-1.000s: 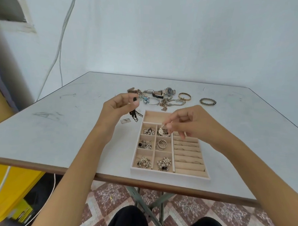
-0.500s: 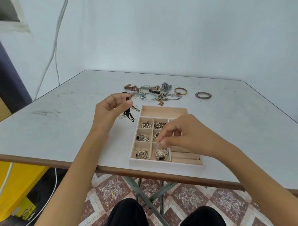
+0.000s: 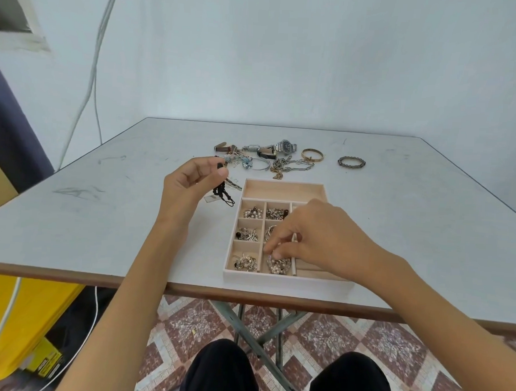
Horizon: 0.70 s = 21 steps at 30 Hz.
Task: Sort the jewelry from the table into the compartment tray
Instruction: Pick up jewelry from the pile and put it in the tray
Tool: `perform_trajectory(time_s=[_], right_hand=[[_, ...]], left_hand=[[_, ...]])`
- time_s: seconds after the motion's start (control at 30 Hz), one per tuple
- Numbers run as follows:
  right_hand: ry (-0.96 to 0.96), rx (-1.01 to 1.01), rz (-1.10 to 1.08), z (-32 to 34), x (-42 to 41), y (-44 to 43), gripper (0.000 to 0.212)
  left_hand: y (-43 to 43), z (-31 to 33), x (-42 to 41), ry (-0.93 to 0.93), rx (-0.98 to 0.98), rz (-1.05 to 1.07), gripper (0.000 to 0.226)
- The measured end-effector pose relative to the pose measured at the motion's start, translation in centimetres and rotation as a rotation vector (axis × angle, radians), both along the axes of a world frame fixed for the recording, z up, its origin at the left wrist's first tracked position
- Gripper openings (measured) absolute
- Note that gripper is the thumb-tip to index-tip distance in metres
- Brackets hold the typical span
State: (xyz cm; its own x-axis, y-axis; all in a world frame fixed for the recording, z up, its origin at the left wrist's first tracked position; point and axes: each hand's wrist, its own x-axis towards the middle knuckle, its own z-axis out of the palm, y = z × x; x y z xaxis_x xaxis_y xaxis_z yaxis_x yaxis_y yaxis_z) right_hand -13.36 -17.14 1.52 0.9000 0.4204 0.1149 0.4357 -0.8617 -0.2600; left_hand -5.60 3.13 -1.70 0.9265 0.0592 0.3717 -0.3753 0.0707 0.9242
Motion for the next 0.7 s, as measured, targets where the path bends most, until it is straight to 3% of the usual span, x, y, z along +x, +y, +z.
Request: perform_trajectory(time_s=[0.5,0.7], right_hand=[[-0.062,0.039,0.064,-1.0,0.2,-0.1,0.015],[-0.131,0.225,0.027,-1.4,0.1,-1.0,0.013]], left_hand=[[0.0,0.0,-0.1,0.006,0.016,-0.004,0.016],[0.0,0.0,-0.1,0.006,0.018,-0.008,0.016]])
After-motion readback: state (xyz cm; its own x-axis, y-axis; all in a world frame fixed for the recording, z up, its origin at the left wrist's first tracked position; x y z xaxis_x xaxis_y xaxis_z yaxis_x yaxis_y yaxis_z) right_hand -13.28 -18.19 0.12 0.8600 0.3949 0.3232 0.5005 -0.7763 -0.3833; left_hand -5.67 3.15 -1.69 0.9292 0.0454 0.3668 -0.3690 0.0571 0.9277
